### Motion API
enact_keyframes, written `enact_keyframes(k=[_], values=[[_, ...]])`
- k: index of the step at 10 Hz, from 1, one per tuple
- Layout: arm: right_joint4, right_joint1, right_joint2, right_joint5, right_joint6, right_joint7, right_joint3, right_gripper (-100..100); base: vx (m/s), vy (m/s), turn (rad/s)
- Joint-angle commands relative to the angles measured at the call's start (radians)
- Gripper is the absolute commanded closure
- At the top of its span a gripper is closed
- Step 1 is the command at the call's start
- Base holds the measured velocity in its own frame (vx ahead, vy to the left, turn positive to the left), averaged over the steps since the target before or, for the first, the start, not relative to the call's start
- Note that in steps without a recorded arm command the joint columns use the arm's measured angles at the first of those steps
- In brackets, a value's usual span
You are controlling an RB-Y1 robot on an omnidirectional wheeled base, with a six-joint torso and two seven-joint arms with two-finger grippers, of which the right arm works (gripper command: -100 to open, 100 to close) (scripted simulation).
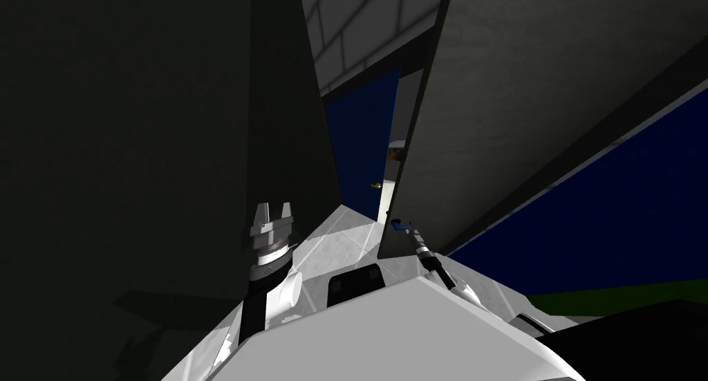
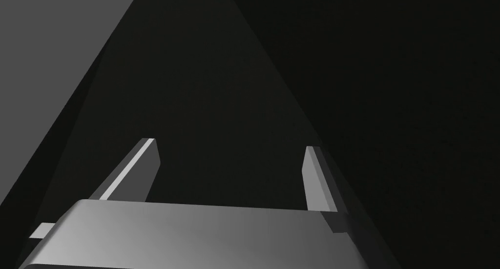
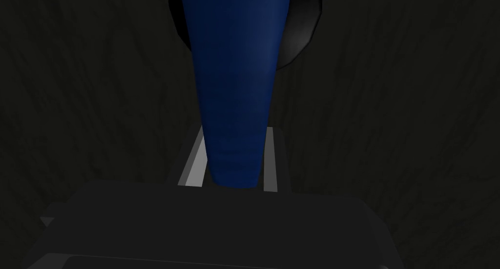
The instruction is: Pull the door open
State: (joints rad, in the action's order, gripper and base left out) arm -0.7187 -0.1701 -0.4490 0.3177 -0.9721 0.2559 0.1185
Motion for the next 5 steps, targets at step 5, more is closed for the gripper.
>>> enact_keyframes(k=[5], values=[[0.008, -0.059, -0.036, -0.006, -0.100, 0.042, 0.053, 100, -0.188, -0.045, 0.169]])
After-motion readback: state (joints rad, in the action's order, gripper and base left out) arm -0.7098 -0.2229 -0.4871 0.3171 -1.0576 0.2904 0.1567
